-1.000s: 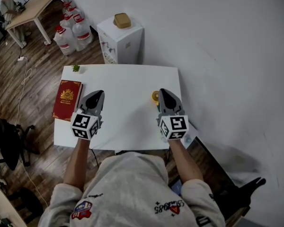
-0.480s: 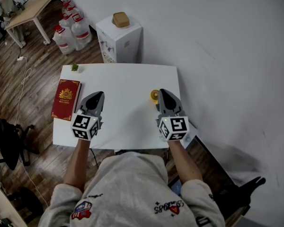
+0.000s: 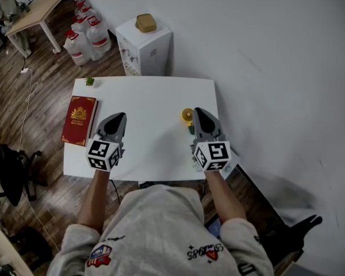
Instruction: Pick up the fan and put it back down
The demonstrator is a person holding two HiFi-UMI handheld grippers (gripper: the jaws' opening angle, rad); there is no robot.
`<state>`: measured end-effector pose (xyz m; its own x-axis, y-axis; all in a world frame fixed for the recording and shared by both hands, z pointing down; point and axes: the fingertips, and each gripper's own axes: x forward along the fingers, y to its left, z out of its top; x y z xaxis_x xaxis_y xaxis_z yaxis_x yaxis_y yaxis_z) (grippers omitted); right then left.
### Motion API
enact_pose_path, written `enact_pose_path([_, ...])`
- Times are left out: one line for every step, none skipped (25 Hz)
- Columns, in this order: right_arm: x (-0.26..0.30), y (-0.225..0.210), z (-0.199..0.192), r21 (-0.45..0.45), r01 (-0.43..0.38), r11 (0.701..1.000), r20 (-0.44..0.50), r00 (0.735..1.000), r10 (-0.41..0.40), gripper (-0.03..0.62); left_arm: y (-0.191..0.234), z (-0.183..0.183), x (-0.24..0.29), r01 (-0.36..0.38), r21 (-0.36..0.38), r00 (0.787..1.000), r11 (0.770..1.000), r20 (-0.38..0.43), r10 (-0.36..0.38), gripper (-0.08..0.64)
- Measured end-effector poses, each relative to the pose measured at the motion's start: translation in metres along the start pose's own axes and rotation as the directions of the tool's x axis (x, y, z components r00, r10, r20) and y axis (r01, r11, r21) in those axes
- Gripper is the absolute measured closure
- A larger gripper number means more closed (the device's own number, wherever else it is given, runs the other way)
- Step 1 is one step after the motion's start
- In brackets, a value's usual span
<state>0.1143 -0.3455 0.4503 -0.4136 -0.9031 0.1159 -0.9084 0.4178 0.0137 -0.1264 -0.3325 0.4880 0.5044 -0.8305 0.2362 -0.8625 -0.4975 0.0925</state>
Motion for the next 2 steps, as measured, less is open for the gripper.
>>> enact_pose_path([0.0005,-0.0005,-0.0002,0.001,0.0,1.0,0.0,1.0,0.0,0.591,0.0002,-0.0006,0.0006,-0.001,-0.001,1.0,1.0,0.0,0.001,0.555])
enact_pose_path([0.001,-0.001,-0.0005,0.002,0.0,1.0,0.0,1.0,0.0,0.591,0.0005,-0.0013,0.0012,-0.001,-0.002,1.0,1.0,-0.001,0.001,0.557])
